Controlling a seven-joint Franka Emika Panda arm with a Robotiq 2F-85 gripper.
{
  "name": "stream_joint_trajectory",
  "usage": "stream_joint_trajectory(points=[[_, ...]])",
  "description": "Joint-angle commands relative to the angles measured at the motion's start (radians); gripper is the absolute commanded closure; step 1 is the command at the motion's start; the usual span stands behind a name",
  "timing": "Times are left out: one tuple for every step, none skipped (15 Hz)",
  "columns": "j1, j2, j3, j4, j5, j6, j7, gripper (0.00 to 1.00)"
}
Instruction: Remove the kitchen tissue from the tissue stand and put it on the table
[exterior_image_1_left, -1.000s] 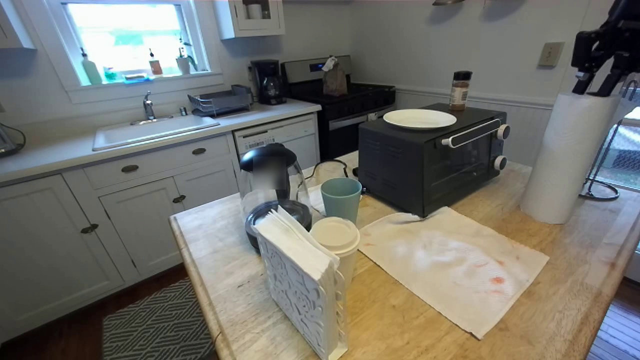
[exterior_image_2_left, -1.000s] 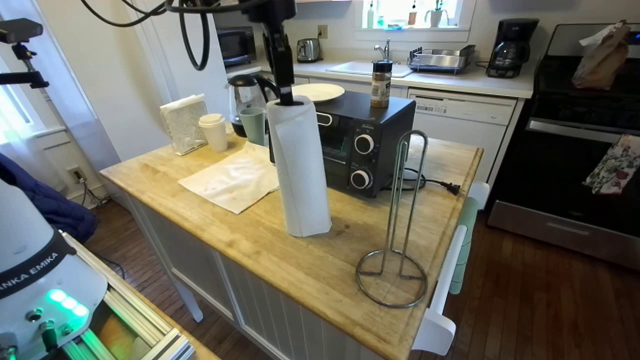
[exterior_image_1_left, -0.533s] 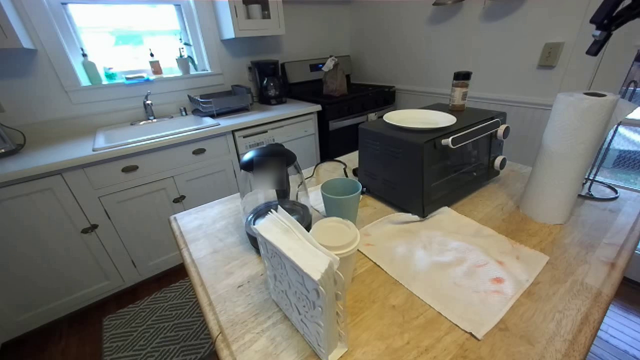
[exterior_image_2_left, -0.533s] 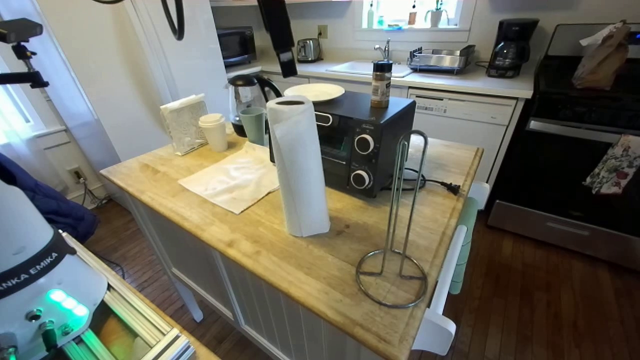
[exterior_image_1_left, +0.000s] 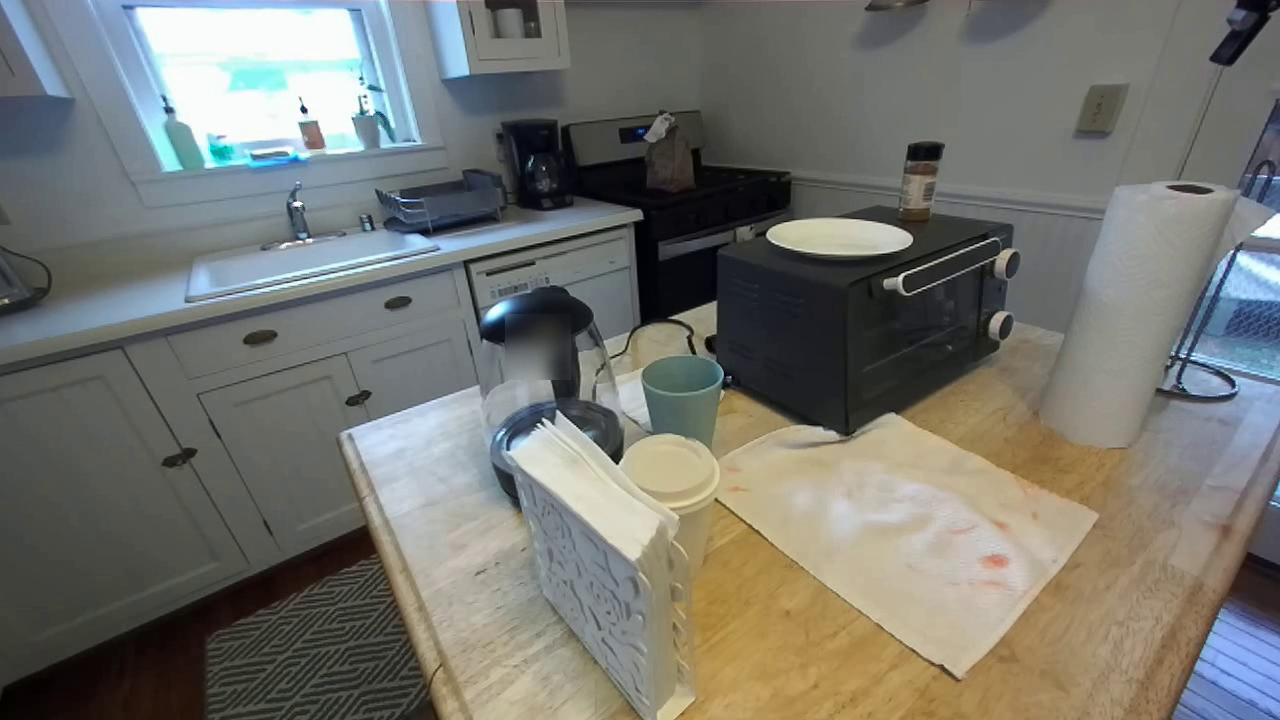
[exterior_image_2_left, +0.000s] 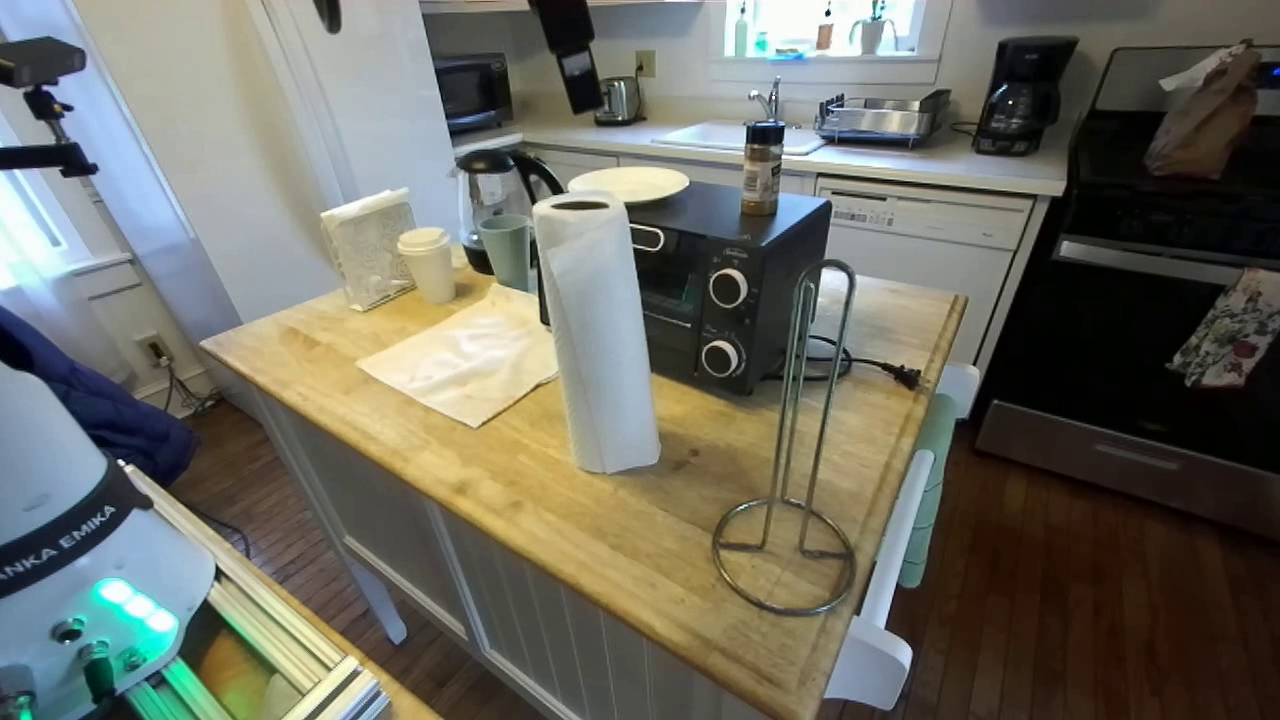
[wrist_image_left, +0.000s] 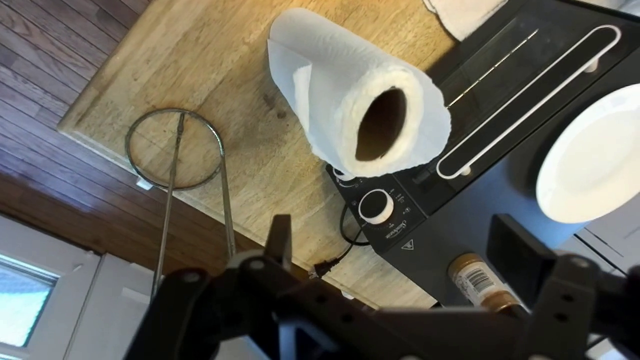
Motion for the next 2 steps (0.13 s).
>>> stream_joint_trajectory(points=[[-0.012,0.003,0.01,0.003,0.008,-0.003,-0.007,0.0],[-0.012,0.003,0.01,0.003,0.008,-0.004,-0.008,0.0]])
